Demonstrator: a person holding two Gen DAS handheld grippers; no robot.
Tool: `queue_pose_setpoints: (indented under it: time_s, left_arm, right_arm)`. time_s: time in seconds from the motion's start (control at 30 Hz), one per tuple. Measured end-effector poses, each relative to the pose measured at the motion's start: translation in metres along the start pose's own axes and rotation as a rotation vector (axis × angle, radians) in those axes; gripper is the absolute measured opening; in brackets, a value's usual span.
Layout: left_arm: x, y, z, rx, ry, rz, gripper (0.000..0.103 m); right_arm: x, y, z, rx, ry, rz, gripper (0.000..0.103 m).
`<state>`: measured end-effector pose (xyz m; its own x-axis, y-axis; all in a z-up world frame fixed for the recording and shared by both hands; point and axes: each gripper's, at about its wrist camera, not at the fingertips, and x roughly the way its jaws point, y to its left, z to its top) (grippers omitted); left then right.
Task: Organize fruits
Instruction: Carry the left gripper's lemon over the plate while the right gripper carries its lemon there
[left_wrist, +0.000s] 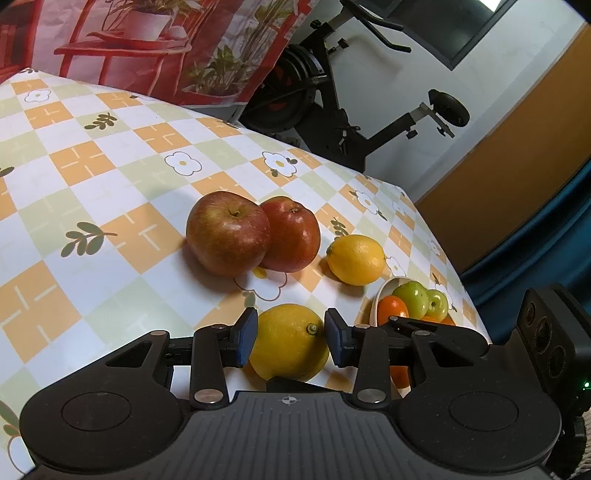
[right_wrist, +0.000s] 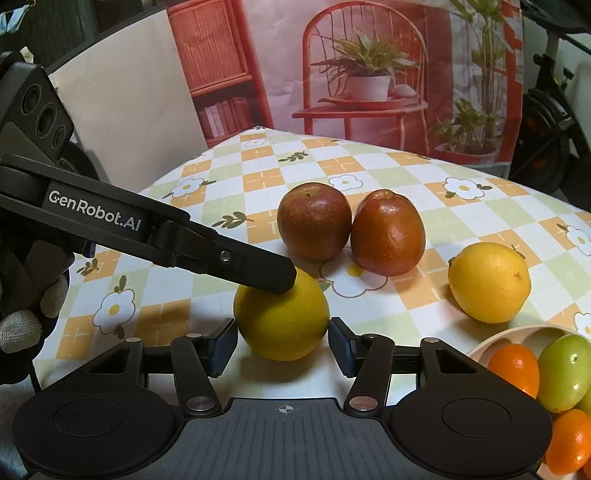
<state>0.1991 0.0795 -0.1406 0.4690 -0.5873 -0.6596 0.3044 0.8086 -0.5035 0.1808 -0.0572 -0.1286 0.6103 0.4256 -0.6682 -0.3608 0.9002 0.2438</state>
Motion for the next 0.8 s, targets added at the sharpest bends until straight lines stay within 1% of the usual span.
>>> queue_pose_setpoints:
  time_s: [0.17,0.43,0.6,0.8]
  left_arm:
    - [-0.006,-0.007,0.001,0.007,-0.016,-0.012,0.042]
    - [-0.006,-0.041,0.003,0.069,-0.019,-0.024,0.042]
    - [0.003,-0.071,0.003,0.117,-0.006,-0.049,0.042]
    - [0.025,-0.105,0.0,0.179,0.037,-0.09,0.042]
  right_arm:
    - [-0.014,0.0,-0.003,0.006,-0.041,-0.001,0.05]
    - [-0.044,-0.01,-0.011,0.034,-0.106,-0.019,0.05]
    - [-0.07,-0.023,-0.023,0.058,-0.148,-0.055,0.05]
    - [-0.101,-0.047,-0.046,0.113,-0.183,-0.107,0.05]
